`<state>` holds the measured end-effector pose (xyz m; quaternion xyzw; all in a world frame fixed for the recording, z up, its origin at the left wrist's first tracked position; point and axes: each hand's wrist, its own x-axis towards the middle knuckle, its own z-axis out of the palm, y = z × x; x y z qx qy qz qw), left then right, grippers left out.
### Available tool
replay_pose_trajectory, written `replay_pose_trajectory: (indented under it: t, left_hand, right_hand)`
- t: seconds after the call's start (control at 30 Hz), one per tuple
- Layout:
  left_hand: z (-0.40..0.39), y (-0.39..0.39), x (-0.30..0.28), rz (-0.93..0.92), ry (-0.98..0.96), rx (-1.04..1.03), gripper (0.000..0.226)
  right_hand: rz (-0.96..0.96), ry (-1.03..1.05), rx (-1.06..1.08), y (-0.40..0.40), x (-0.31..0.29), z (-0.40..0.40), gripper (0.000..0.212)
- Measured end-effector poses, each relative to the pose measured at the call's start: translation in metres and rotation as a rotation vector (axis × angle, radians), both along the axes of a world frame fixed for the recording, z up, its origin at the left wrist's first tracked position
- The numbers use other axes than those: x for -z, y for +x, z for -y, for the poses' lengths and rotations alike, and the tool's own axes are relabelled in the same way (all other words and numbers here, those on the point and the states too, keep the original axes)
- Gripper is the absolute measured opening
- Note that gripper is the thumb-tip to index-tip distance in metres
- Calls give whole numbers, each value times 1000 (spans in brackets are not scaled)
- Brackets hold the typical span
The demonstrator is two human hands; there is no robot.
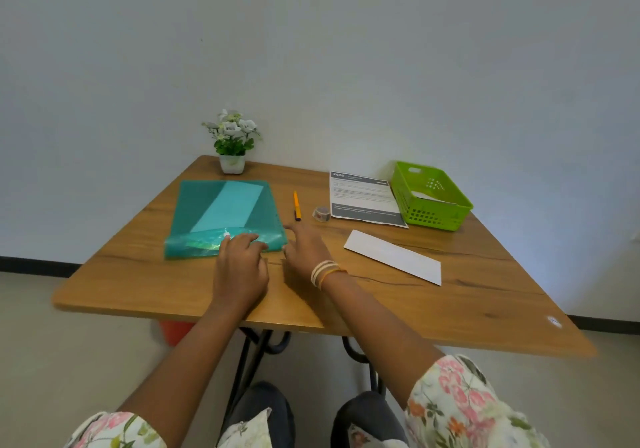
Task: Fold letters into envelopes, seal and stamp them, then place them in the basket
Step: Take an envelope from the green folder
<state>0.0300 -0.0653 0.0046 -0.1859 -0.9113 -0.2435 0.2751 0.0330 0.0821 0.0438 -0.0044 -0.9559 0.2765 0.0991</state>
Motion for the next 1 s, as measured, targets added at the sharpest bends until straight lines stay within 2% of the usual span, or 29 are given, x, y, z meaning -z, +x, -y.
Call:
replay_pose_trajectory:
  t: [0.2,0.27,0.37,0.5,0.6,0.67,0.77,0.83,0.93,1.0]
  left_hand:
    - [10,2,-6,12,46,-93,38]
    - [9,2,-7,0,37,-94,39]
    - [16,2,-6,-18,54,-105,41]
    - [27,-5,-12,-107,126,-118,36]
    - [33,-16,-25,-187,232,-138,33]
    - [40,-22,-33,-186,293,-137,29]
    - [43,-31,-38,22,321,-69,20]
    - [42,-37,-34,254,218,-28,17]
    - [42,-38,-20,481,14,-64,45]
    - [41,-36,-13,502,29,-113,52]
  right_hand:
    - [323,155,-141,-60,-27,40,87]
    - [339,184,-146,-69,-30,40,80]
    - [308,283,-167,-65,-30,34,52]
    - [171,346,-119,-47,-25,9,21]
    - [90,383,-92,-28,-18,-10,16]
    - [97,417,-91,-18,-13,-17,25]
    - [177,483,-136,-11,-9,-24,48]
    - [240,530,-191,-5,-5,-27,60]
    - [274,659,-238,5,8,-24,67]
    - [279,700,-232,7,13,-23,63]
